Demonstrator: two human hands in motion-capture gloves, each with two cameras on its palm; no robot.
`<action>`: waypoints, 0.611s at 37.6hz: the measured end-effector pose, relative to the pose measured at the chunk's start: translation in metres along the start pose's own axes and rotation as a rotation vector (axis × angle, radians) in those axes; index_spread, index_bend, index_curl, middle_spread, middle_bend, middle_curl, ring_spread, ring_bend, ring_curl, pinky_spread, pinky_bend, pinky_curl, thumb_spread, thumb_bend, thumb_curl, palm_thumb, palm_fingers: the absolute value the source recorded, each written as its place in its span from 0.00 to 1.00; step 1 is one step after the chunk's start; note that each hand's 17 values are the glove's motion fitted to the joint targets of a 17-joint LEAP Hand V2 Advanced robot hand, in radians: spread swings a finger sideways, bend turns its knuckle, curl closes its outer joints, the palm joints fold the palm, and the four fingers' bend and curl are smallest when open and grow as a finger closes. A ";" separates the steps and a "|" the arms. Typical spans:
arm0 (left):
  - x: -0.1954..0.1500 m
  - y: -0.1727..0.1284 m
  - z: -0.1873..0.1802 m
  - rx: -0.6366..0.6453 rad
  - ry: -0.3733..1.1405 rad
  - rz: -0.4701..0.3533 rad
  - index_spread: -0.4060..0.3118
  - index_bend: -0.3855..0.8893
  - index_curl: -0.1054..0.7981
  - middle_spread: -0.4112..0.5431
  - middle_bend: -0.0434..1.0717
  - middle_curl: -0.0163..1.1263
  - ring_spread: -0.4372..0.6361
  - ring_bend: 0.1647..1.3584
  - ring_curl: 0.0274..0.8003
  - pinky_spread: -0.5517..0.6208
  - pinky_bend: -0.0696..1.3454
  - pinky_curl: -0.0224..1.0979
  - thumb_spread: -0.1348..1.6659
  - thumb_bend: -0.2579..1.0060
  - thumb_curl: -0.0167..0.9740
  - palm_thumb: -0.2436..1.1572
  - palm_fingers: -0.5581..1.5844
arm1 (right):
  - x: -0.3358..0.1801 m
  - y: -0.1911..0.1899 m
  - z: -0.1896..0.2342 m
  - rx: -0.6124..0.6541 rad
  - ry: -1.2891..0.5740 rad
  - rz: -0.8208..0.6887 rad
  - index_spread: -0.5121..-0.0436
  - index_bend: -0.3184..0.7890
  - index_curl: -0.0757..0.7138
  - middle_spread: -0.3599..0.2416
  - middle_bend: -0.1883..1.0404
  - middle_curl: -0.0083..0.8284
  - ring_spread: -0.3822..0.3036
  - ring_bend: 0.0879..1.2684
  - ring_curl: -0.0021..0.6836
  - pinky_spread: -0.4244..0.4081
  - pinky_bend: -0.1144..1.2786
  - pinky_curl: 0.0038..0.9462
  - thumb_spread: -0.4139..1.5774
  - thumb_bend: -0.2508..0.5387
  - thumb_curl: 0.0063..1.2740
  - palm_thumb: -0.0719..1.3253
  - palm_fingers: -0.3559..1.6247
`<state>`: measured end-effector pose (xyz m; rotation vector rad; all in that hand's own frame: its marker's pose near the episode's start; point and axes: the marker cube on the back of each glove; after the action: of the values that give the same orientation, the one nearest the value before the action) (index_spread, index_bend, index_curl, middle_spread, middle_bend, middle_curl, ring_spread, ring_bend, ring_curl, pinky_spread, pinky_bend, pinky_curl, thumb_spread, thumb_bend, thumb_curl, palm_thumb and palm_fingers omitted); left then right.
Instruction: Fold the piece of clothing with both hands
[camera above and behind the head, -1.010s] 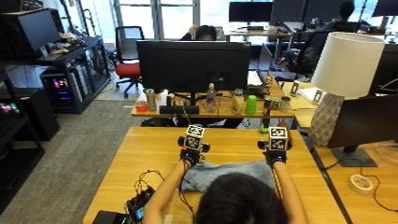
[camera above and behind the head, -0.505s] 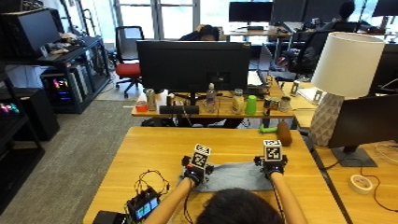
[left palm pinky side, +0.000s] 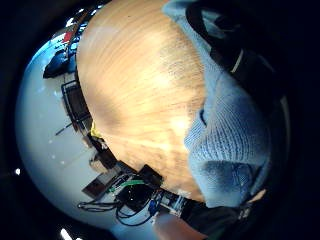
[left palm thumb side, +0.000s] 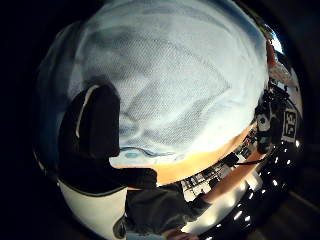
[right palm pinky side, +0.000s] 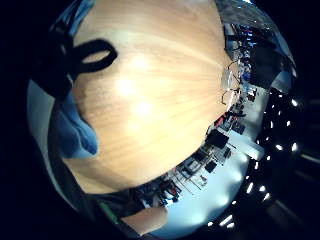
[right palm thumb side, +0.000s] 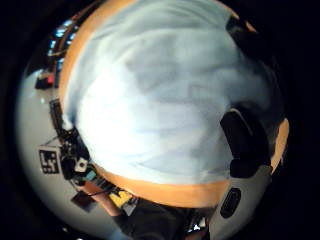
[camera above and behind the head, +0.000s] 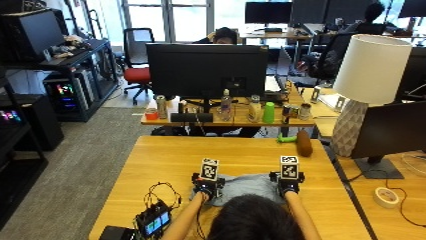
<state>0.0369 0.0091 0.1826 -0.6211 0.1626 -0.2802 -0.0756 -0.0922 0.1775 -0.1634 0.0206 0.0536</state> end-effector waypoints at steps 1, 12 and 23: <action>0.000 0.001 0.000 -0.006 0.001 -0.006 0.46 0.39 0.51 0.54 0.16 0.21 0.59 0.36 0.50 0.59 0.44 0.40 0.84 0.20 0.34 0.40 0.39 | -0.001 -0.002 -0.001 0.048 -0.002 0.000 0.38 0.36 0.24 0.48 0.28 0.45 0.38 0.51 0.59 0.32 0.67 0.40 0.89 0.32 0.17 0.71 0.56; -0.001 -0.001 0.002 0.014 0.000 -0.014 0.46 0.41 0.49 0.55 0.17 0.21 0.62 0.39 0.48 0.59 0.46 0.39 0.83 0.20 0.32 0.42 0.39 | -0.008 -0.003 -0.004 0.206 0.062 -0.019 0.49 0.42 0.36 0.43 0.32 0.49 0.26 0.51 0.63 0.13 0.61 0.39 0.80 0.35 0.21 0.82 0.78; -0.005 0.001 -0.005 0.045 0.110 0.108 0.47 0.44 0.49 0.54 0.17 0.22 0.62 0.40 0.45 0.59 0.45 0.38 0.84 0.20 0.31 0.42 0.39 | -0.003 -0.002 -0.027 0.201 0.086 -0.038 0.54 0.46 0.48 0.37 0.36 0.54 0.22 0.49 0.64 0.08 0.53 0.38 0.73 0.31 0.23 0.86 0.85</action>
<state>0.0312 0.0090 0.1778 -0.5511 0.2938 -0.2126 -0.0790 -0.0990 0.1518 0.0348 0.1078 0.0059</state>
